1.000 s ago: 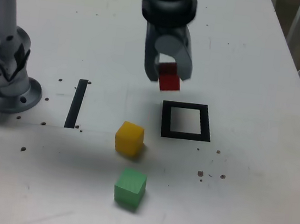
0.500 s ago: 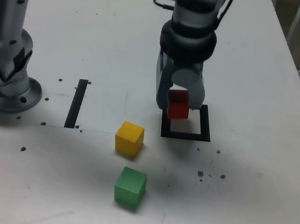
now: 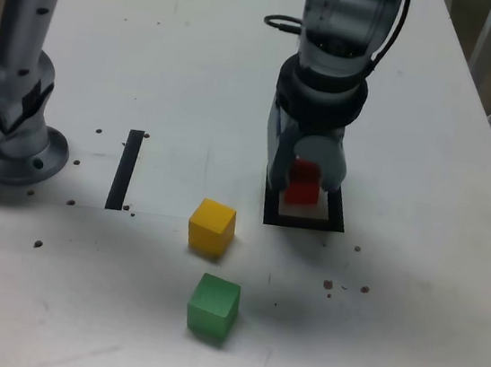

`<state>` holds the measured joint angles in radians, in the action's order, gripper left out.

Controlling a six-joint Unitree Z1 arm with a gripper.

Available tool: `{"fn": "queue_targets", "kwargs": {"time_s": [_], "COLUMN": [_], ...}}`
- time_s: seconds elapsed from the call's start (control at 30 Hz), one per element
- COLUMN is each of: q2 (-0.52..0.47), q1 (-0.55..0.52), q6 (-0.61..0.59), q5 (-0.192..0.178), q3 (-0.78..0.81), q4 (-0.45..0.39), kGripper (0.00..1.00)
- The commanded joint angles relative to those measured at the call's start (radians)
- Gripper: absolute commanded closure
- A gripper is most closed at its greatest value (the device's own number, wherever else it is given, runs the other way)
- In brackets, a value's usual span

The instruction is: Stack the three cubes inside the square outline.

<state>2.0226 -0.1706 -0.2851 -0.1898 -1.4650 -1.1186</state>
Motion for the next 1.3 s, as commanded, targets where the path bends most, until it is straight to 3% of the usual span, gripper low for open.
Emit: {"fn": "queue_targets", "kwargs": {"time_s": [0.0, 0.3, 0.47, 0.57, 0.73, 0.83, 1.03, 1.27], "q2": [0.008, 0.016, 0.016, 0.017, 0.015, 0.009, -0.009, -0.081], "q1": [0.003, 0.009, 0.011, 0.011, 0.011, 0.011, 0.011, -0.005], "q6": [-0.002, -0.002, -0.001, 0.000, 0.006, 0.007, 0.010, 0.050], "q5": [-0.012, -0.012, -0.010, -0.007, 0.002, 0.005, -0.001, -0.029], "q3": [-0.005, 0.013, 0.015, 0.017, 0.029, 0.037, 0.039, 0.010], "q4": [0.005, 0.015, 0.019, 0.020, 0.036, 0.039, 0.024, -0.076], "kGripper": [0.85, 0.83, 0.77, 0.60, 0.15, 0.03, 0.01, 0.01]}}
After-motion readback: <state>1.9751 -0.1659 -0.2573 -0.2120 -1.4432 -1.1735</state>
